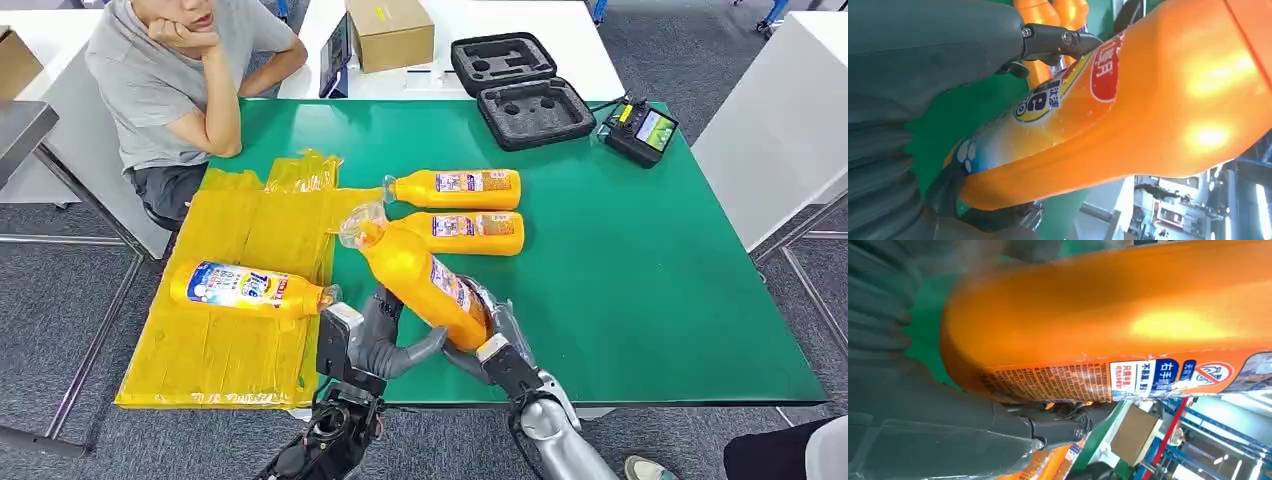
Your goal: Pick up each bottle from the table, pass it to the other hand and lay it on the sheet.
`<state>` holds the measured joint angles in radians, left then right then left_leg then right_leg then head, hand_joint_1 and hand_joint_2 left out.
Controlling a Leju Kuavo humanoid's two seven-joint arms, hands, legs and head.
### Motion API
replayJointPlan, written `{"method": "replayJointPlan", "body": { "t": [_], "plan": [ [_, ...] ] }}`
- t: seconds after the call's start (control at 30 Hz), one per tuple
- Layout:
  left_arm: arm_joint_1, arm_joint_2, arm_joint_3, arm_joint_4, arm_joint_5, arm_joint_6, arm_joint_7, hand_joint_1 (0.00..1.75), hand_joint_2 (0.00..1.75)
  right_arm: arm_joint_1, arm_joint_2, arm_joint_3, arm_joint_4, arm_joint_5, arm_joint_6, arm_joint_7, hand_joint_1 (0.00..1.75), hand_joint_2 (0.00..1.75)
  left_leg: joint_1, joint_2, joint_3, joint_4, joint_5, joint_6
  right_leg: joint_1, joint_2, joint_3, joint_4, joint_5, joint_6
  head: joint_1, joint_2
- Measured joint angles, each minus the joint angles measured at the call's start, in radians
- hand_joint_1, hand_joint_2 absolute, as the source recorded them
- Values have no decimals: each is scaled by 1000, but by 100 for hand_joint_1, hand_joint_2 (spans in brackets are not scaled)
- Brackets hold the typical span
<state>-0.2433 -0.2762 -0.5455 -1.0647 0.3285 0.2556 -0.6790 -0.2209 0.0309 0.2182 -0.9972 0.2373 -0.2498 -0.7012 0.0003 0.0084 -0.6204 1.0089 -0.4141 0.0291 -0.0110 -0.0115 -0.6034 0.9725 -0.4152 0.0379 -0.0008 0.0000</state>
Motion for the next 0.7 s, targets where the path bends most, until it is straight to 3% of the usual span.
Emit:
{"method": "replayJointPlan", "body": {
  "t": [0.7],
  "plan": [
    [-21, 6, 3, 11, 31, -3, -17, 0, 175, 1, 0, 107, -1, 10, 40, 0, 175, 175, 0, 0, 0, 0, 0, 0, 0, 0, 0, 0, 0, 0, 0, 0]
  ]
}}
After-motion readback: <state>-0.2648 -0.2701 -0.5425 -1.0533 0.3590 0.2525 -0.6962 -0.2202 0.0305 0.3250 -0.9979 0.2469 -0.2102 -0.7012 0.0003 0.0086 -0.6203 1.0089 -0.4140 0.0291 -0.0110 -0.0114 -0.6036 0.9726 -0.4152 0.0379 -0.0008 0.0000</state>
